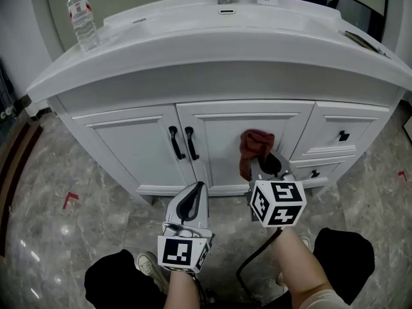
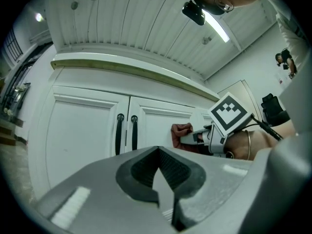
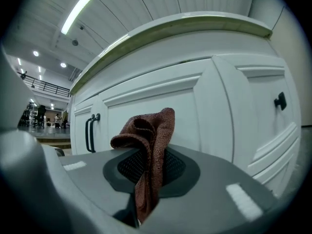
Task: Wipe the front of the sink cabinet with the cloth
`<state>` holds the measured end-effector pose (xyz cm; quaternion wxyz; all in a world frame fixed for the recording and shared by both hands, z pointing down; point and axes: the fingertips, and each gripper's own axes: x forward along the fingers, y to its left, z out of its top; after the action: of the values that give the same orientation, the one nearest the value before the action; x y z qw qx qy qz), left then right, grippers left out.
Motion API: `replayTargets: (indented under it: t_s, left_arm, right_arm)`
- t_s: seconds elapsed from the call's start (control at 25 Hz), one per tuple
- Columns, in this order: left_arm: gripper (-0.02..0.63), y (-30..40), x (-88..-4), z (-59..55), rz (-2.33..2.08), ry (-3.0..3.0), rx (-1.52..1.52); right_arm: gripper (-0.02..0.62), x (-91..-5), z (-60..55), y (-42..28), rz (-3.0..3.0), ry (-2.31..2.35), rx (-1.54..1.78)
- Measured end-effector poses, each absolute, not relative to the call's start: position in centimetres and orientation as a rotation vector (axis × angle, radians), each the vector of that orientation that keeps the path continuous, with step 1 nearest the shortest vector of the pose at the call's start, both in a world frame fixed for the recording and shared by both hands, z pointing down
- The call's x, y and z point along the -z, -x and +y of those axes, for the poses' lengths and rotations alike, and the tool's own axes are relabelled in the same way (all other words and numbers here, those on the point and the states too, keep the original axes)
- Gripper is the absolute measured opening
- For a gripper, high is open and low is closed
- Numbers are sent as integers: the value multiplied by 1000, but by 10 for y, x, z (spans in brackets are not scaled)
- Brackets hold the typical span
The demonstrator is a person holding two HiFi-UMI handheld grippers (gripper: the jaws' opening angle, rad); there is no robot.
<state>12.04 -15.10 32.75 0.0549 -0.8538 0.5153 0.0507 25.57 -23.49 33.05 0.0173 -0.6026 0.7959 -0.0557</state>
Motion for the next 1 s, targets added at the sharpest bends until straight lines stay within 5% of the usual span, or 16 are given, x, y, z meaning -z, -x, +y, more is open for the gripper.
replayTargets:
  t_s: [0.52, 1.0]
  left_arm:
    - [0, -170, -341, -155, 1457, 2671, -144]
    - [0, -98, -352, -155, 1637, 2582, -107]
  right_arm:
    - [81, -323, -224, -334, 2310, 2064, 104]
    - [81, -370, -231, -199, 2586, 1780, 210]
